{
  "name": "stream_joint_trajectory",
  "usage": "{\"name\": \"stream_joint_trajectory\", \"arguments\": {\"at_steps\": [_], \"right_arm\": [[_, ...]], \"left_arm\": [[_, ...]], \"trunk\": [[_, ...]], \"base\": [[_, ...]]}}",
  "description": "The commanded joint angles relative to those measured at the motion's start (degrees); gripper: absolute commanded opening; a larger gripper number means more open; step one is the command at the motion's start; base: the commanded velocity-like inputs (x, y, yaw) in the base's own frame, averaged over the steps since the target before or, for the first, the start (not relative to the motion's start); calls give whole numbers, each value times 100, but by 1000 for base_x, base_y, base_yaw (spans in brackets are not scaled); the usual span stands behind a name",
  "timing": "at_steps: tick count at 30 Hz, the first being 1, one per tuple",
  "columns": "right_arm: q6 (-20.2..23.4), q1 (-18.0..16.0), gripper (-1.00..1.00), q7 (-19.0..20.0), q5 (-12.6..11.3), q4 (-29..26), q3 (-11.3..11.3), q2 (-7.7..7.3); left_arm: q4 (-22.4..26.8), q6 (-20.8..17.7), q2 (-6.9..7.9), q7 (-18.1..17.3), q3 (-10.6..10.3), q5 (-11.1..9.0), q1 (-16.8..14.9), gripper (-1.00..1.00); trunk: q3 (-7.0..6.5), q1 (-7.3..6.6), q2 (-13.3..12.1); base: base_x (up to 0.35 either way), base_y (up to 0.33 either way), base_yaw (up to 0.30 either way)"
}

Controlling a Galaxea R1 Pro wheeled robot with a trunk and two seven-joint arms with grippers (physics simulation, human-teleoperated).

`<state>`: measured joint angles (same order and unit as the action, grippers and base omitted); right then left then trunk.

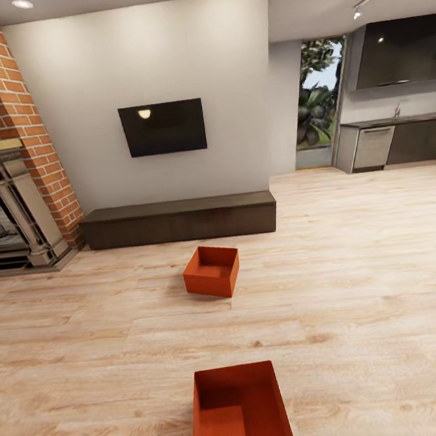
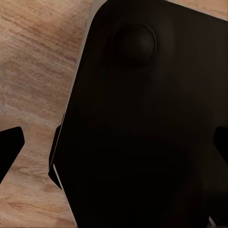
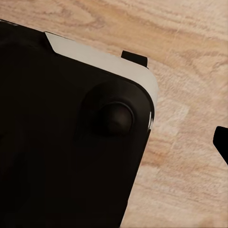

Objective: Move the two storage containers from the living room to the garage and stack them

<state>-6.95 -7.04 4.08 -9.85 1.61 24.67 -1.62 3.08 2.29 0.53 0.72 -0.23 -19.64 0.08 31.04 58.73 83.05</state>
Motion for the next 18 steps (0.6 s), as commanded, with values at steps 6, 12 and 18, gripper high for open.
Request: {"name": "stream_joint_trajectory", "arguments": {"at_steps": [6, 12, 18], "right_arm": [[-28, -5, 100, 36, -58, 22, 41, 7], [-27, -7, 100, 33, -53, 20, 39, 12], [-27, -7, 100, 32, -52, 21, 45, 12]], "left_arm": [[3, 9, 0, 7, -3, -23, 1, 100], [3, 9, 0, 7, -5, -23, 1, 100], [4, 9, 0, 7, -3, -23, 1, 100]], "trunk": [[60, 0, 3], [114, 0, 3], [169, 0, 3]], "base": [[0, 0, 0], [0, 0, 0], [0, 0, 0]]}}
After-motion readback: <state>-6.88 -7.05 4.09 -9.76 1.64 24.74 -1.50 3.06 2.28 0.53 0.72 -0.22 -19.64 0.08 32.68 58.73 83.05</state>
